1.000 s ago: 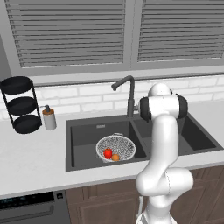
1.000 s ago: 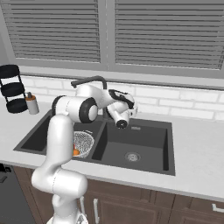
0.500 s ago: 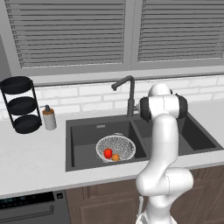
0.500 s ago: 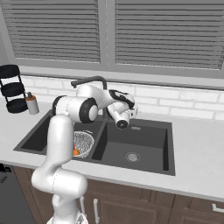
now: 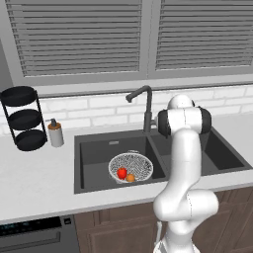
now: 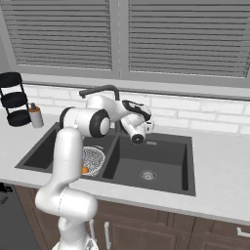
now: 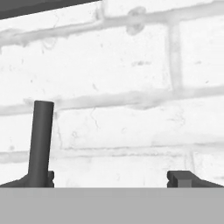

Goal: Put the colander in the sink, put the apple, tangerine in the colander, and turn on the sink faucet and pour water over the colander.

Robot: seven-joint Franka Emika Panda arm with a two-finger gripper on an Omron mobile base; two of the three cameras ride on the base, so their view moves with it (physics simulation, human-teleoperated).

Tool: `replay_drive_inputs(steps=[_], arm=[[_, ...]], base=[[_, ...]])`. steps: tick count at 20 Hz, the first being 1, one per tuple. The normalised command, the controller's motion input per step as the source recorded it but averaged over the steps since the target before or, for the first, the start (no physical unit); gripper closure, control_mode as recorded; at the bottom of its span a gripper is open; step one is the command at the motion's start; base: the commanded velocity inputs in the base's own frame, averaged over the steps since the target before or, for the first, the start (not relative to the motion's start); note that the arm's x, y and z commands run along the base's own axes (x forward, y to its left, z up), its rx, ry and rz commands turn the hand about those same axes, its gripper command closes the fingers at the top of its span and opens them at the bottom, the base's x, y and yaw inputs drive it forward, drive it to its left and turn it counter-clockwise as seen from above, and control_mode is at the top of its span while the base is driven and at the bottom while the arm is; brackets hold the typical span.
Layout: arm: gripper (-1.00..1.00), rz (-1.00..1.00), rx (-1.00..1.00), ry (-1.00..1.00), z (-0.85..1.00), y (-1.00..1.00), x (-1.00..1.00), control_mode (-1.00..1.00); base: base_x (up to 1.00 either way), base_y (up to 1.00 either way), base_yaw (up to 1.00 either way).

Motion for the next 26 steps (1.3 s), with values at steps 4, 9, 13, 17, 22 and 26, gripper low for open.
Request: replay_drive_inputs(steps=[4, 9, 13, 17, 22, 26], arm=[[-1.00, 0.00, 0.07, 0.04, 0.00, -0.99, 0.08, -1.00], [-1.00, 0.00, 0.08, 0.05, 0.00, -0.99, 0.05, -1.00], [-1.00, 0.00, 0.08, 0.03, 0.00, -1.00, 0.04, -1.00], [-1.00, 0.00, 0.08, 0.01, 0.00, -1.00, 0.05, -1.00], [-1.00, 0.00, 0.07, 0.00, 0.00, -0.93, 0.01, -1.00], [-1.00, 0.00, 0.02, 0.00, 0.00, -0.56, 0.00, -1.00]], base=[[0.00, 0.00, 0.00], [0.00, 0.00, 0.00], [0.00, 0.00, 0.00], [0.00, 0.00, 0.00], [0.00, 0.00, 0.00], [0.00, 0.00, 0.00]])
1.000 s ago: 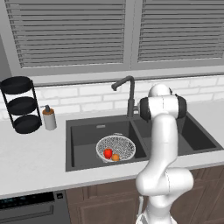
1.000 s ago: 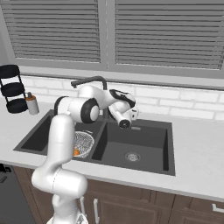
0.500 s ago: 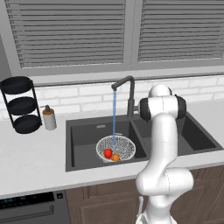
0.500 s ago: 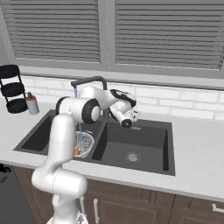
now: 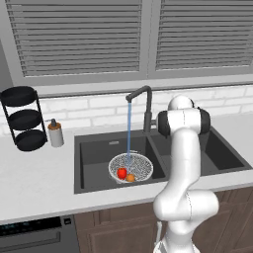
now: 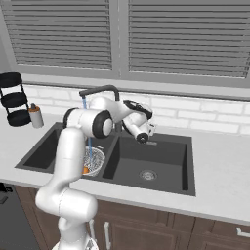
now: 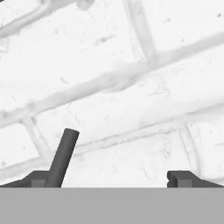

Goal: Put the colander in the sink, put the apple, tangerine in the colander, and turn on the sink faucet and pour water over the colander.

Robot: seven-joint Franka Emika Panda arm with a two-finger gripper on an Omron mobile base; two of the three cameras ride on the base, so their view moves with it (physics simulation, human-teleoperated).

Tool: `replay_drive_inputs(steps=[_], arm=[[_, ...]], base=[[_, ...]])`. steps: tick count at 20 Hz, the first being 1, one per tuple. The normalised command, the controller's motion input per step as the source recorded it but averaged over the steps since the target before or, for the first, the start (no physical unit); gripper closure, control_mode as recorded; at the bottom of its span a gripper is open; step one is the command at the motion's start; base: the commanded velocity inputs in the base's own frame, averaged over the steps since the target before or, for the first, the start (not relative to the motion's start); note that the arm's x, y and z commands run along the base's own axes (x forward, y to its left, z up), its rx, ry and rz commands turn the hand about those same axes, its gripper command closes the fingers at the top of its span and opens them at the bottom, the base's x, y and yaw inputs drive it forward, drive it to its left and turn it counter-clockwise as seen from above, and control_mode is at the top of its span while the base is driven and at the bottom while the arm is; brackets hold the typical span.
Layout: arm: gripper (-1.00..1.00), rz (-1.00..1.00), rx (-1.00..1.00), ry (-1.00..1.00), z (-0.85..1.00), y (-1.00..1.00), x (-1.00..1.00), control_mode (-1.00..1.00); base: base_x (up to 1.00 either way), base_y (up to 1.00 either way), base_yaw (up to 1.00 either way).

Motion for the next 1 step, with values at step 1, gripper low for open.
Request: replay_drive_inputs(steps=[1], arm=[[-1.00, 0.00, 0.00, 0.01, 0.00, -0.29, 0.00, -1.00]], base=[[0.00, 0.00, 0.00]])
